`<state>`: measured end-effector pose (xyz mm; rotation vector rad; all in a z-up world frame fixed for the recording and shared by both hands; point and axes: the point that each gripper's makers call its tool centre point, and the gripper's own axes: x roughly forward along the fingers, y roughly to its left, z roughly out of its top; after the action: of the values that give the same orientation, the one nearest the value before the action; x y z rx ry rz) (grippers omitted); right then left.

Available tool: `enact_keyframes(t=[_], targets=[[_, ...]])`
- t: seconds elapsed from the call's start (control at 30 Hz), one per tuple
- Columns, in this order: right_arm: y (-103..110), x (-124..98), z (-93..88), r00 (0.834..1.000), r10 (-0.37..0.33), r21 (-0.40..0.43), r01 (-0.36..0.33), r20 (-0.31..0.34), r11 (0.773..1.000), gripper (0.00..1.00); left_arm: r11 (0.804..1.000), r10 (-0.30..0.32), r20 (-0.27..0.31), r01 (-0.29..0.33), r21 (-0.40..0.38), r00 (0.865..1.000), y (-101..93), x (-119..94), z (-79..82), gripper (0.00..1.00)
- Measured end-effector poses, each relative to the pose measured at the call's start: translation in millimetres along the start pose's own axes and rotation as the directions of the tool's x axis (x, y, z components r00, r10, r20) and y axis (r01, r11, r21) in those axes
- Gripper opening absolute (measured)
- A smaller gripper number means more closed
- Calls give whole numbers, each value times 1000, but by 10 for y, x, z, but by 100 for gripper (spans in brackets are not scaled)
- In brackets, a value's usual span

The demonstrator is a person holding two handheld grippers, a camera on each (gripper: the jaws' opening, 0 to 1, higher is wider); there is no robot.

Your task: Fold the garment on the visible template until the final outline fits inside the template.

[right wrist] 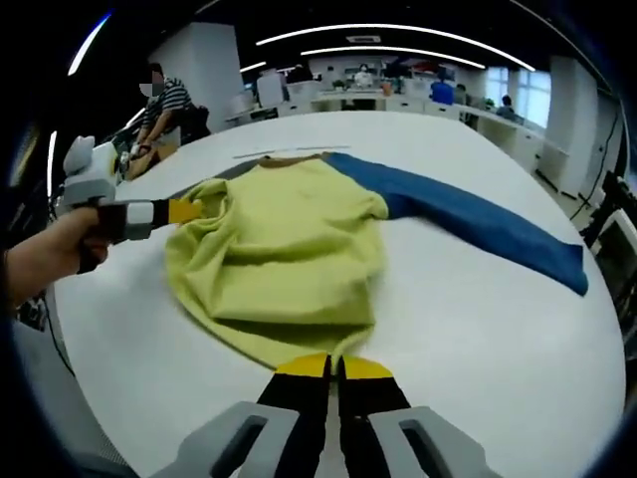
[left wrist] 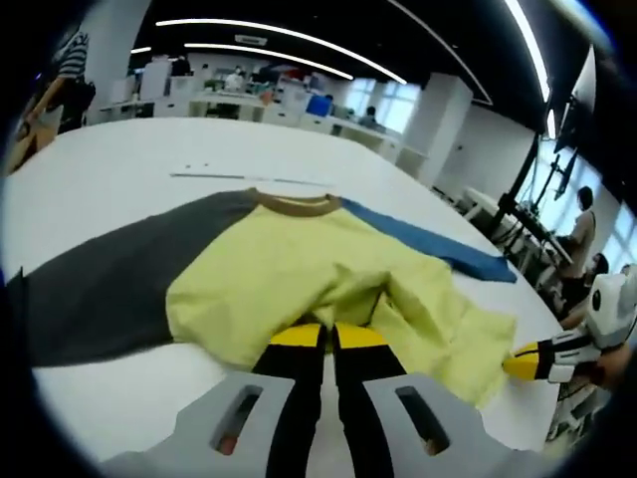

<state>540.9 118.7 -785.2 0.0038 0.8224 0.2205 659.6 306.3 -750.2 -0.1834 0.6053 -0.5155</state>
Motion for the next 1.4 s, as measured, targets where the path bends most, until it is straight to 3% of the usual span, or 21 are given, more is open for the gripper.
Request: enact_keyframes(t=[0.3,0.67,1.03,1.4], targets=[[20,-88,92,999,40,-47,-39,20,998,0,999,-46,13,46,20,999,-113,-215,86,0],[-32,-287,149,997,69,-51,-67,33,996,0,994,-86,-25,88,67,996,-108,-752,80,0],[21,-472,213,991,120,-34,-119,57,992,0,989,-109,-53,114,96,993,-142,-1150,-11,0],[3,-632,117,986,163,3,-163,46,987,0,988,-101,-114,113,103,988,-107,-1508,-280,0]])
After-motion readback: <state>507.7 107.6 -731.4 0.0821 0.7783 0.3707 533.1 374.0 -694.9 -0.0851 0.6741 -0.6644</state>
